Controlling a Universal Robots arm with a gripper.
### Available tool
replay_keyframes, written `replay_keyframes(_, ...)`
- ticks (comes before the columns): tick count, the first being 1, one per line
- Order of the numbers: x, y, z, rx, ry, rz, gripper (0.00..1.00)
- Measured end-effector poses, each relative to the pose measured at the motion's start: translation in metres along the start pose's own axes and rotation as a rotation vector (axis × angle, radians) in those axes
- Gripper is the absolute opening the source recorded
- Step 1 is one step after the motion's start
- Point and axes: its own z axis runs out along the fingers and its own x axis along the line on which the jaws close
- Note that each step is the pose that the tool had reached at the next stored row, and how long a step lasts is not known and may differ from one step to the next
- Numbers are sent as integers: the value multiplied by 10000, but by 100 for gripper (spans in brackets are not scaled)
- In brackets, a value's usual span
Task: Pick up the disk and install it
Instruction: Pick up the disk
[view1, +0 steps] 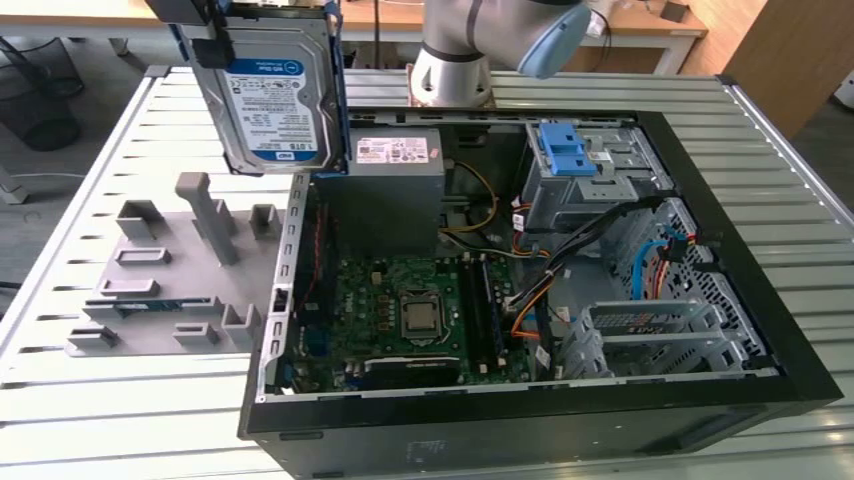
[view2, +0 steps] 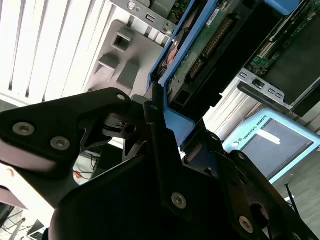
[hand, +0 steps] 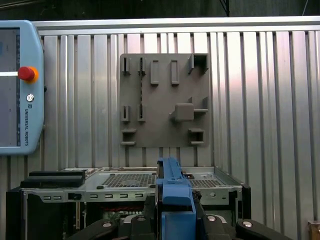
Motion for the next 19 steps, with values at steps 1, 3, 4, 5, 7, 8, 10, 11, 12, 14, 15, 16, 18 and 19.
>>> replay_keyframes(1,0,-5,0,0,0,0,36)
replay_keyframes(3,-1,-18,0,0,0,1,36)
replay_keyframes(4,-1,-27,-1,0,0,1,36)
replay_keyframes(5,-2,-36,-1,0,0,1,36)
replay_keyframes(7,-2,-52,-1,0,0,1,36)
replay_keyframes(8,-2,-56,-1,0,0,1,36)
replay_keyframes(10,-2,-65,-1,1,0,1,36)
replay_keyframes(11,-3,-70,-2,0,0,0,36)
replay_keyframes(12,-3,-77,-2,0,0,0,36)
replay_keyframes(14,-2,-96,-3,0,0,0,36)
replay_keyframes(15,-2,-110,-3,0,0,0,36)
replay_keyframes(16,-2,-129,-3,0,-1,1,36)
replay_keyframes(18,-1,-180,-4,-1,0,0,36)
replay_keyframes(19,-2,-209,-5,-1,0,1,36)
